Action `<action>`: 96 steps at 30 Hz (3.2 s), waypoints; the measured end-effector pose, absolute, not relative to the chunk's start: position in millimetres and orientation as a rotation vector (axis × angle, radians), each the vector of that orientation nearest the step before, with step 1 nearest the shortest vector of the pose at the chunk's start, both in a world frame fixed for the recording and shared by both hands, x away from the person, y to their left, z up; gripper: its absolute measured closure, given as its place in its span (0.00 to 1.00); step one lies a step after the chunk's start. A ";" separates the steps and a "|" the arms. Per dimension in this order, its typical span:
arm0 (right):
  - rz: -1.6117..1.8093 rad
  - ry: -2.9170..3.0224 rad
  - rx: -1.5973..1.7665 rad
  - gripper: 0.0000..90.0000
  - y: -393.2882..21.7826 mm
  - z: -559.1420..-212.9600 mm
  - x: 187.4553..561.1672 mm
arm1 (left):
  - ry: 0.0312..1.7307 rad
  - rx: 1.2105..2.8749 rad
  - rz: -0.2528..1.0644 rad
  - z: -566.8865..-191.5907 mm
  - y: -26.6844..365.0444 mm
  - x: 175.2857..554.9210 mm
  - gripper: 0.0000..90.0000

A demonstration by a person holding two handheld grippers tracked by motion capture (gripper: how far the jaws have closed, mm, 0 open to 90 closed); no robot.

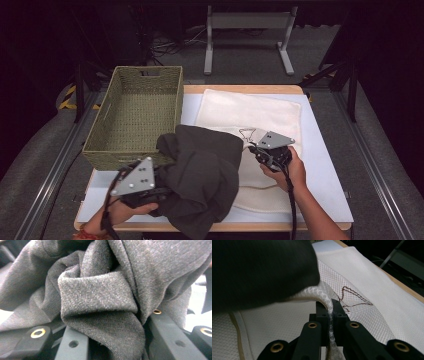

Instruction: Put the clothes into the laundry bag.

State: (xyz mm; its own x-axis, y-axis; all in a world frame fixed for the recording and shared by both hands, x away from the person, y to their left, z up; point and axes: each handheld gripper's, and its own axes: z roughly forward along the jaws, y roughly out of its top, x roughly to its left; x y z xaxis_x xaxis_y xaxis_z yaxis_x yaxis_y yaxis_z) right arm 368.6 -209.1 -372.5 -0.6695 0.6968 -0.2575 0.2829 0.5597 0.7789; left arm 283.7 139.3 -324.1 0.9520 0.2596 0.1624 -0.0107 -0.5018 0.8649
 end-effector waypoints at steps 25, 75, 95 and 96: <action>1.131 2.267 0.764 0.97 -201.6 -346.0 360.9 | 0.298 2.394 0.315 -368.9 2.2 341.2 0.76; 1.130 2.325 0.685 0.97 -198.4 -354.8 325.0 | 0.400 2.307 0.205 -422.9 41.6 354.6 0.23; 1.211 2.375 0.672 0.97 -184.9 -352.0 324.9 | 0.570 2.097 0.326 -415.8 -7.3 382.3 0.91; 1.213 2.376 0.676 0.97 -184.9 -351.9 324.2 | 0.574 2.074 0.331 -415.3 -8.7 386.0 0.91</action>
